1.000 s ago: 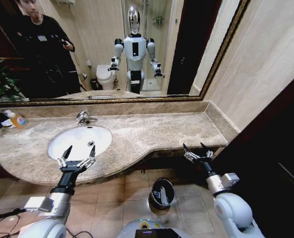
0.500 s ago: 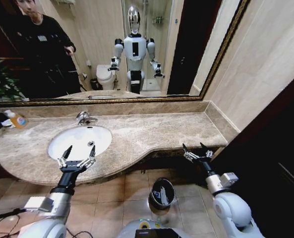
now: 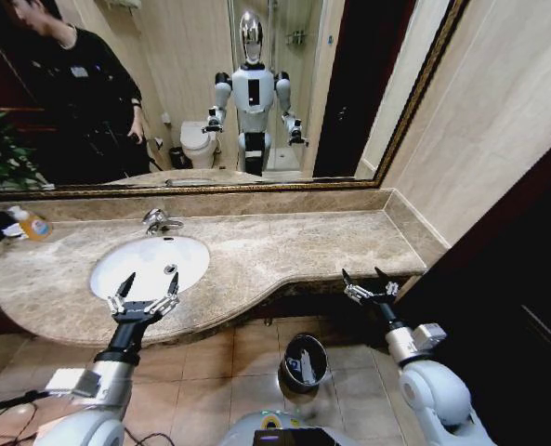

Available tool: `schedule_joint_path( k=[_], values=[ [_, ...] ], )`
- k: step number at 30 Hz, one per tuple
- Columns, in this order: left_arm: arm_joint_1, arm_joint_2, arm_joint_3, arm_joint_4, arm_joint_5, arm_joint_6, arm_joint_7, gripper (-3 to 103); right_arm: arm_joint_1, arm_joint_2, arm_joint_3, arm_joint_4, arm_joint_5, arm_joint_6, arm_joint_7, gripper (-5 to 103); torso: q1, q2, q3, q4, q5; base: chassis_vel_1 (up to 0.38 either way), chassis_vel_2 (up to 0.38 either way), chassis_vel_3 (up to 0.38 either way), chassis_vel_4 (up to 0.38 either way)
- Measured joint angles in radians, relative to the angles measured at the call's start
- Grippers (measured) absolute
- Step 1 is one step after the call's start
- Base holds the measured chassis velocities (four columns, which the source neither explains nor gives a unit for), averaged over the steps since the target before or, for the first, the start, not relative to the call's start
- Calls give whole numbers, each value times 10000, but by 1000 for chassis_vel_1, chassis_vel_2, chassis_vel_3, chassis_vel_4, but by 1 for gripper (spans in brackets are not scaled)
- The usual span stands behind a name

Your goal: Pick up the trash from the sink and place it in the trash bin.

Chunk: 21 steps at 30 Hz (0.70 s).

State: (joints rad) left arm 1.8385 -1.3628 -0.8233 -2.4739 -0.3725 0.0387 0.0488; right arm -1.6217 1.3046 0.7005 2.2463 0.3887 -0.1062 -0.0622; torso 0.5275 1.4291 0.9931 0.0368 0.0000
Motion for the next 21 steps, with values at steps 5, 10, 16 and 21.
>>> schedule_joint_path(
  k=[5, 10, 16, 21],
  values=[
    [0, 1, 0, 0, 1, 0, 0, 100, 0, 0, 0, -1, 2, 0, -3, 100, 0, 0, 0, 0, 0, 0, 0, 0, 0],
    [0, 0, 0, 0, 1, 0, 0, 100, 0, 0, 0, 0, 4, 0, -4, 100, 0, 0, 0, 0, 0, 0, 0, 0, 0],
    [0, 0, 0, 0, 0, 0, 0, 100, 0, 0, 0, -1, 6, 0, -4, 100, 0, 0, 0, 0, 0, 0, 0, 0, 0],
    [0, 0, 0, 0, 0, 0, 0, 100, 0, 0, 0, 0, 6, 0, -4, 100, 0, 0, 0, 0, 0, 0, 0, 0, 0]
  ],
)
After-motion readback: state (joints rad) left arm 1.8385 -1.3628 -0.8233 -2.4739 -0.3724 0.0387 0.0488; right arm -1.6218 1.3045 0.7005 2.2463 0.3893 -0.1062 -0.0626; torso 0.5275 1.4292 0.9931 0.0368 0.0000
